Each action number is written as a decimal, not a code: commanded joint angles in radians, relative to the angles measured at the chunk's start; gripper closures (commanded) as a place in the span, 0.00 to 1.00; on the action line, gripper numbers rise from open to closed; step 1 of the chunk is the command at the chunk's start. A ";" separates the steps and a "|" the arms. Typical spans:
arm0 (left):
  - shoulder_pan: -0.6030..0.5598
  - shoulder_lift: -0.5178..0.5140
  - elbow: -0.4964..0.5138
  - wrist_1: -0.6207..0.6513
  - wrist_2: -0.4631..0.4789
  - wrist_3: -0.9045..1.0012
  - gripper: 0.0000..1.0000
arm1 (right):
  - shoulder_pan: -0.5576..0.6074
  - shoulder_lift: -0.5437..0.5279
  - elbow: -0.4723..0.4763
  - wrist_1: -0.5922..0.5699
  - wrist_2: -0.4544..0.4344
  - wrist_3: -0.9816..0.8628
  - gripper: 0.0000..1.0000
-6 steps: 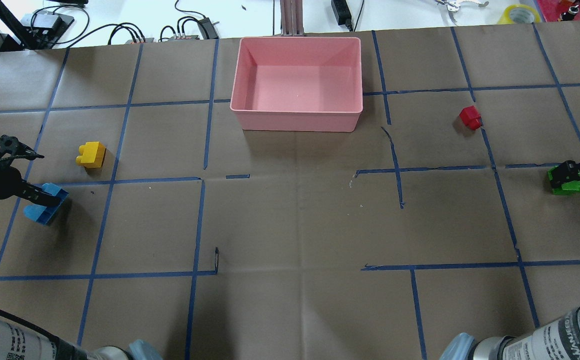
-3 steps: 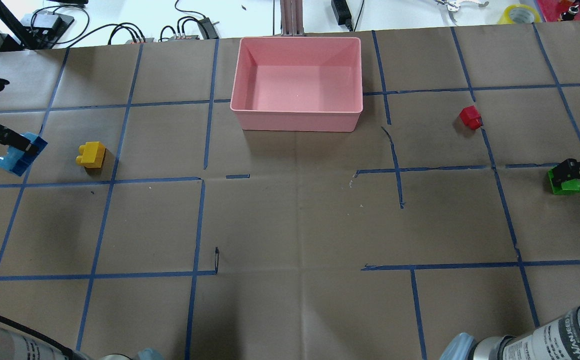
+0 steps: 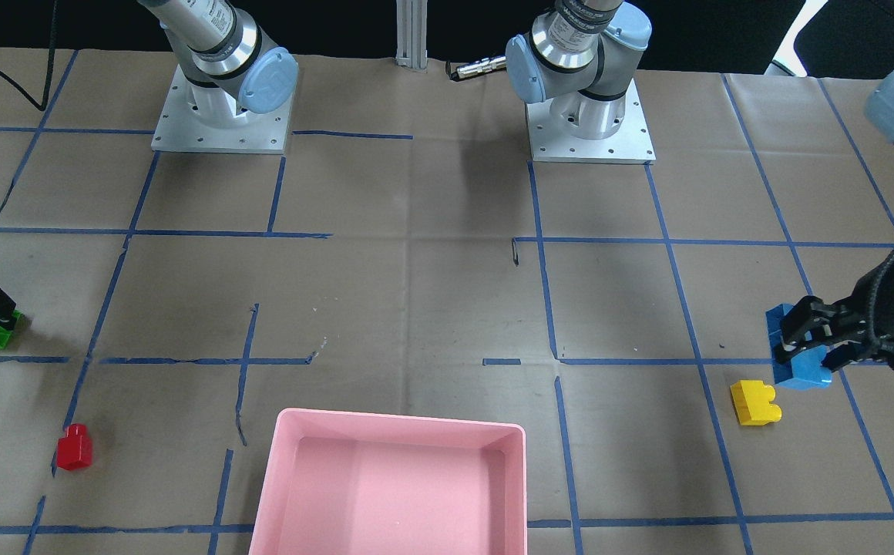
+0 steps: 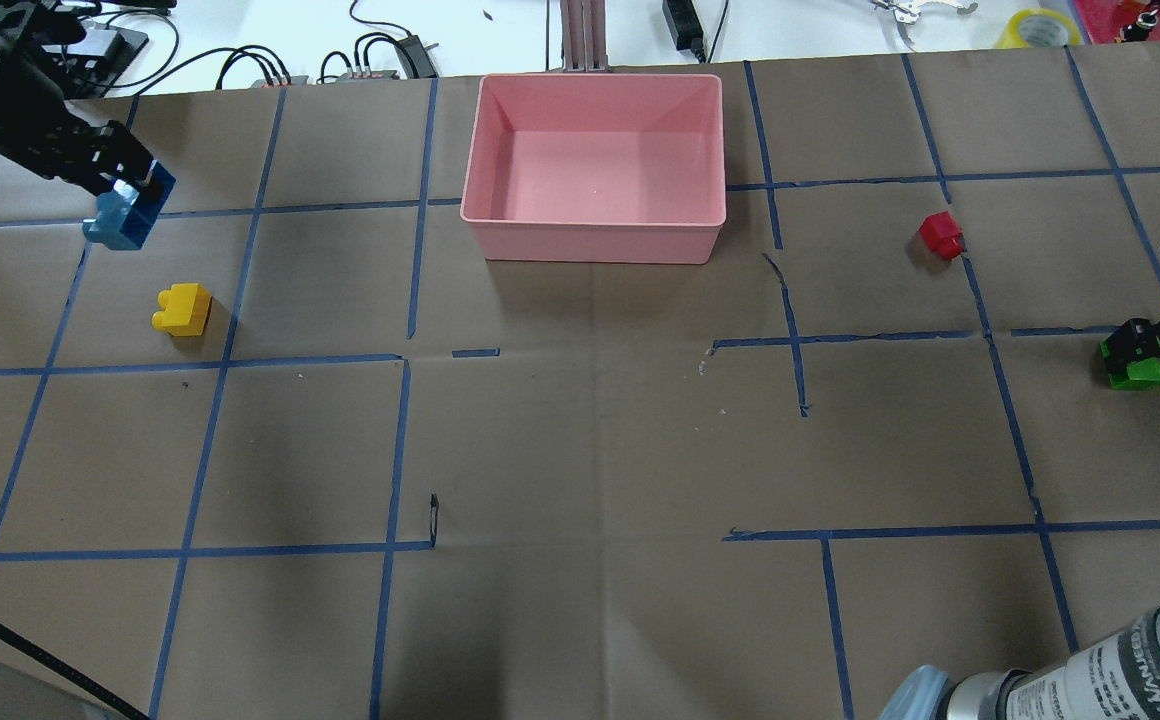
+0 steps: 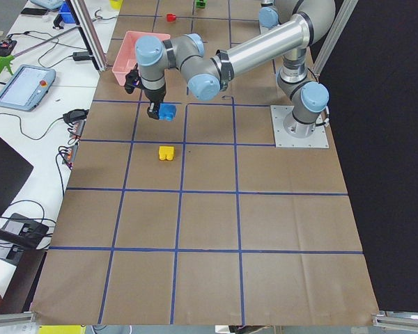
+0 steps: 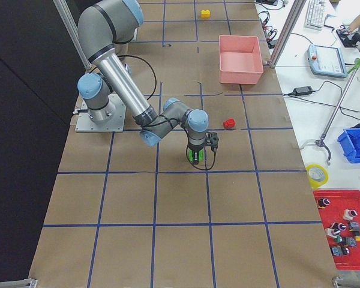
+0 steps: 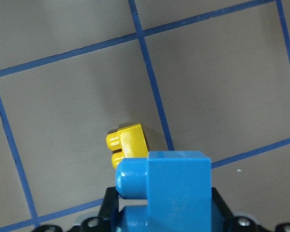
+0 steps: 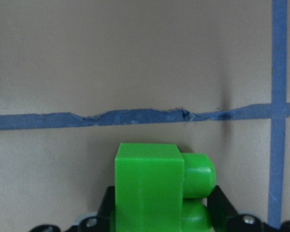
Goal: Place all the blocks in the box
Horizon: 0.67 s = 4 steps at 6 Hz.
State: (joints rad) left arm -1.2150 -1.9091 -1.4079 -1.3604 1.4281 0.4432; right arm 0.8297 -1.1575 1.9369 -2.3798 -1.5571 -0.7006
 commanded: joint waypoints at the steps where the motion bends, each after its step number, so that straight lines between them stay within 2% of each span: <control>1: -0.188 -0.089 0.100 0.046 0.005 -0.366 0.78 | 0.000 -0.005 -0.001 0.004 -0.004 0.001 0.72; 2: -0.290 -0.164 0.198 0.072 0.011 -0.524 0.78 | 0.000 -0.007 -0.003 0.013 -0.004 0.000 0.91; 3: -0.378 -0.241 0.308 0.073 0.012 -0.696 0.78 | 0.000 -0.014 -0.012 0.021 -0.004 0.001 0.92; 4: -0.449 -0.321 0.410 0.073 0.055 -0.787 0.78 | 0.002 -0.036 -0.042 0.039 -0.001 0.001 0.92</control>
State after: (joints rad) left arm -1.5887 -2.1532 -1.0973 -1.2896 1.4541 -0.2311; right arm 0.8302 -1.1768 1.9179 -2.3560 -1.5607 -0.6998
